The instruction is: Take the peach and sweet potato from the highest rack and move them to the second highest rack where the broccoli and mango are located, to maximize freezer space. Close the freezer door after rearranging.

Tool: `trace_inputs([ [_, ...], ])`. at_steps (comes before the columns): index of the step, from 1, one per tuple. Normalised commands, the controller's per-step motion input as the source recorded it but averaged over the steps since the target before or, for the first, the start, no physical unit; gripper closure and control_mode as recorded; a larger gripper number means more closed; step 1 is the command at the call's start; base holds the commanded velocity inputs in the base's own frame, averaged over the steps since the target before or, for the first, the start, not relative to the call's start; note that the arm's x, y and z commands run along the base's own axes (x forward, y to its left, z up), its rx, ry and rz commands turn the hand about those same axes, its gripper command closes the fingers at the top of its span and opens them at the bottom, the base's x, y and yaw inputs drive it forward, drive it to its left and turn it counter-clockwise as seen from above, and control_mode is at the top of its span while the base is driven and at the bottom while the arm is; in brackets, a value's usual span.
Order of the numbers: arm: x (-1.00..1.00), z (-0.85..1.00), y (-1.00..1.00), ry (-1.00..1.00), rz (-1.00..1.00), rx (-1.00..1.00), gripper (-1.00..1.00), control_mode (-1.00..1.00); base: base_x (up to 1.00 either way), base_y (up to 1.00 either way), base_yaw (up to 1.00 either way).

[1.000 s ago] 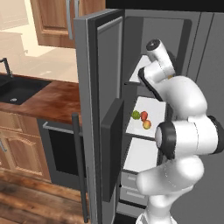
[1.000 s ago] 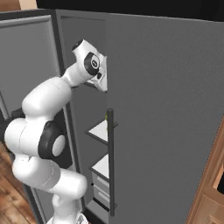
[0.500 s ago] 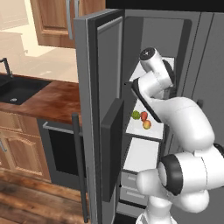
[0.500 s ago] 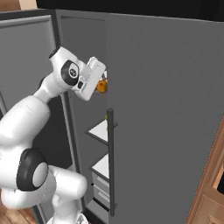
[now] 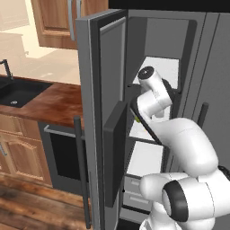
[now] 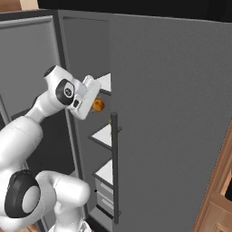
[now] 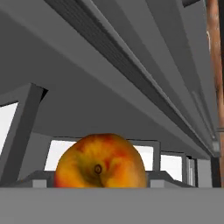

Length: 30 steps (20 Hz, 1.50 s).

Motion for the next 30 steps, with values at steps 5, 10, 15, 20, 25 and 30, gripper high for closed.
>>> trace_inputs([
  [5, 0.31, -0.64, 0.00, 0.09, 0.09, 0.00, 1.00, -1.00, 0.00, 0.00, 0.00],
  [10, 0.45, -0.57, 0.00, 0.01, 0.10, 0.00, 1.00, -1.00, 0.00, 0.00, 0.00],
  [15, 0.49, -0.60, 0.00, 0.00, 0.14, 0.00, 1.00, -1.00, 0.00, 0.00, 0.00],
  [20, 0.53, -0.55, -0.03, 0.00, 0.17, 0.00, 1.00, -1.00, 0.00, 0.00, 0.00],
  [25, 0.56, -0.44, -0.07, 0.00, 0.17, 0.00, 1.00, -1.00, 0.00, 0.00, 0.00],
  [30, 0.53, -0.40, -0.08, 0.00, 0.17, 0.00, 1.00, -1.00, 0.00, 0.00, 0.00],
])
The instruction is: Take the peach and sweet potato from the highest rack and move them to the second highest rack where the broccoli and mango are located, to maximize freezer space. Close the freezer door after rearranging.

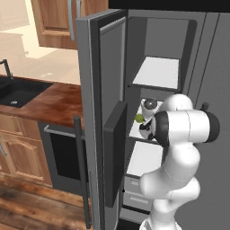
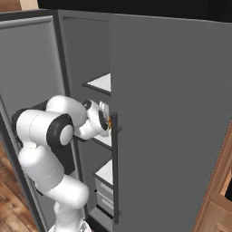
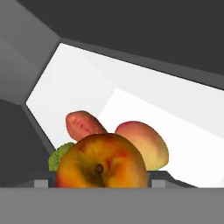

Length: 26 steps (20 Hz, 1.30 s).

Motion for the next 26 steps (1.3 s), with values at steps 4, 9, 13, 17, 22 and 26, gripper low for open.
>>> trace_inputs([
  [4, 0.46, -0.35, -0.08, -0.05, 0.12, 0.00, 1.00, -1.00, 0.00, 0.00, 0.00],
  [9, 0.55, -0.32, -0.17, -0.07, 0.00, 0.00, 1.00, -1.00, 0.00, 0.00, 0.00],
  [13, 0.51, -0.41, -0.11, -0.03, 0.00, 0.00, 1.00, -1.00, 0.00, 0.00, 0.00],
  [17, 0.43, -0.65, 0.00, 0.00, 0.00, -0.08, -1.00, -1.00, 0.00, 0.00, 0.00],
  [22, 0.32, -0.60, 0.02, 0.00, 0.00, -0.12, -1.00, -1.00, 0.00, 0.00, 0.00],
  [26, 0.08, -0.46, 0.00, 0.00, 0.00, -0.05, -1.00, -1.00, 0.00, 0.00, 0.00],
])
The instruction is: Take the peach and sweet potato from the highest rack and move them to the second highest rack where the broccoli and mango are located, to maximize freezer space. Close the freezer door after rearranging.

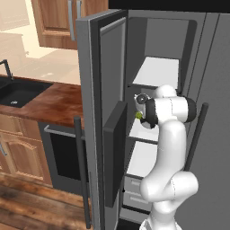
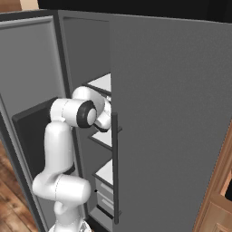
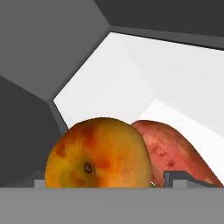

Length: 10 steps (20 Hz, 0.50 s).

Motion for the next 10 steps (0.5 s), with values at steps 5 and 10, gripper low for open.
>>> trace_inputs([
  [5, -0.17, -0.14, 0.00, 0.00, 0.00, 0.00, -1.00, -1.00, 0.00, 0.00, 0.00],
  [10, -0.71, 0.00, 0.00, 0.00, 0.00, 0.02, -1.00, -1.00, 0.00, 0.00, 0.00],
])
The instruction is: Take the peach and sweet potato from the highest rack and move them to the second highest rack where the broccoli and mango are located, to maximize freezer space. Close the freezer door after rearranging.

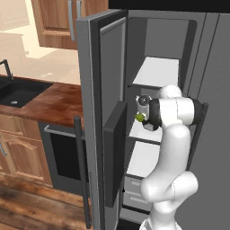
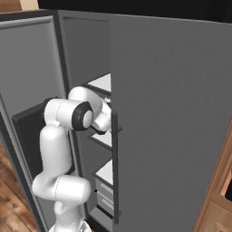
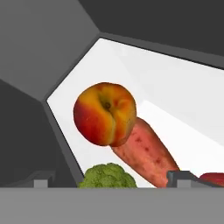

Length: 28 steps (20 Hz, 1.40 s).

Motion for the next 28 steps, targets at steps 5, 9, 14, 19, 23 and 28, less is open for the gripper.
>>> trace_inputs([
  [5, -0.89, 0.08, 0.02, 0.00, 0.00, 0.09, -1.00, -1.00, 0.00, 0.00, 0.00],
  [9, -0.90, 0.27, 0.08, -0.02, 0.00, 0.06, -1.00, -1.00, 0.00, 0.00, 0.00],
  [14, -0.81, 0.51, 0.08, -0.13, 0.00, 0.00, -1.00, -1.00, 0.00, 0.00, 0.00],
  [19, -0.83, 0.50, 0.09, -0.04, 0.00, 0.00, -1.00, -1.00, 0.00, 0.00, 0.00],
  [23, -0.86, 0.57, 0.05, 0.00, 0.00, 0.00, -1.00, -1.00, 0.00, 0.00, 0.00],
  [28, -0.77, 0.77, 0.04, 0.11, 0.00, 0.05, -1.00, -1.00, 0.00, 0.00, 0.00],
])
